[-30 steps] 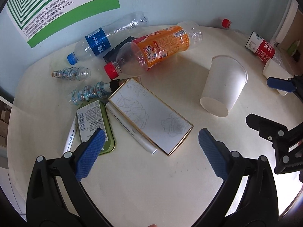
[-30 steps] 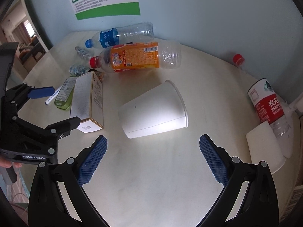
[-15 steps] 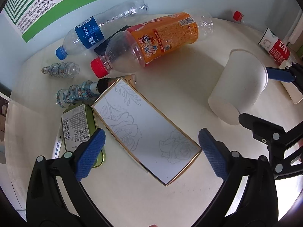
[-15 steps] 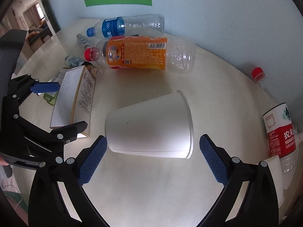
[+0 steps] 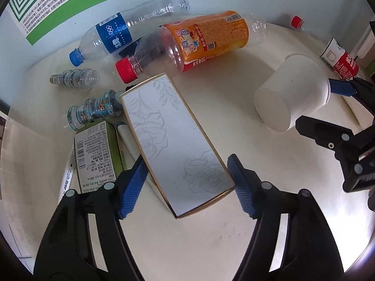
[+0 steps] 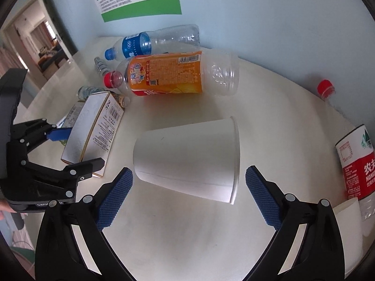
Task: Collect trash
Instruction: 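Close the right gripper on the paper cup while the left grips the white box, lift both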
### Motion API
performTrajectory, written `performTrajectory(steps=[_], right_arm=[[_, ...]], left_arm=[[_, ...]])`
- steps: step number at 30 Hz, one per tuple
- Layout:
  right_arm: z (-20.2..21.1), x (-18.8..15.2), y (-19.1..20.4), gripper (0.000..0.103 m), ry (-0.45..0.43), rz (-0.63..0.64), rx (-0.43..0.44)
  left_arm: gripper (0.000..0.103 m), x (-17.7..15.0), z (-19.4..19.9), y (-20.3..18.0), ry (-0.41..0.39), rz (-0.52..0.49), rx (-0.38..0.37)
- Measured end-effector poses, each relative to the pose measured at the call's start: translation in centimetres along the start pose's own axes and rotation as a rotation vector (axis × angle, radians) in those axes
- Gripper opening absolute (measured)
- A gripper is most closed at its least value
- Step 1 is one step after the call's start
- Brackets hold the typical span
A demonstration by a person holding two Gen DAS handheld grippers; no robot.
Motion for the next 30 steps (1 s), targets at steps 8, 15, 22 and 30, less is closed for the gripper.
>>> performTrajectory(steps=[8,15,22,30], right_arm=[[0.8,-1.0,-1.1,0.078,-0.003,-0.098,0.001],[1.4,-0.2,-0.1,0.093,-0.039,-0.067,-0.064],[-0.9,1.0,1.7,0.097,-0.013,0.015,-0.096],[-2.5,1.4,0.4,0.097,0.004,-0.046,-0.144]], left_arm=[[0.053,-1.3,1.1,0.6,-0.027,0.004,-0.024],[0.051,-1.3,1.5,1.5,-0.046,0.007,-0.024],[0.051,-1.3,1.5,1.7,-0.042,0.01,-0.03],[0.051,-1.1,1.3,1.7,-0.043,0.018,-0.045]])
Point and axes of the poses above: each gripper's, at about its wrist camera, not at the fingertips, and z roughly against the way its jaws point, y to its left, x to its top, the point moved 6 cm from there along -z, roughly the way its jaws point, and after that the axes turned 14 degrees about x, right-handed, at the moved point
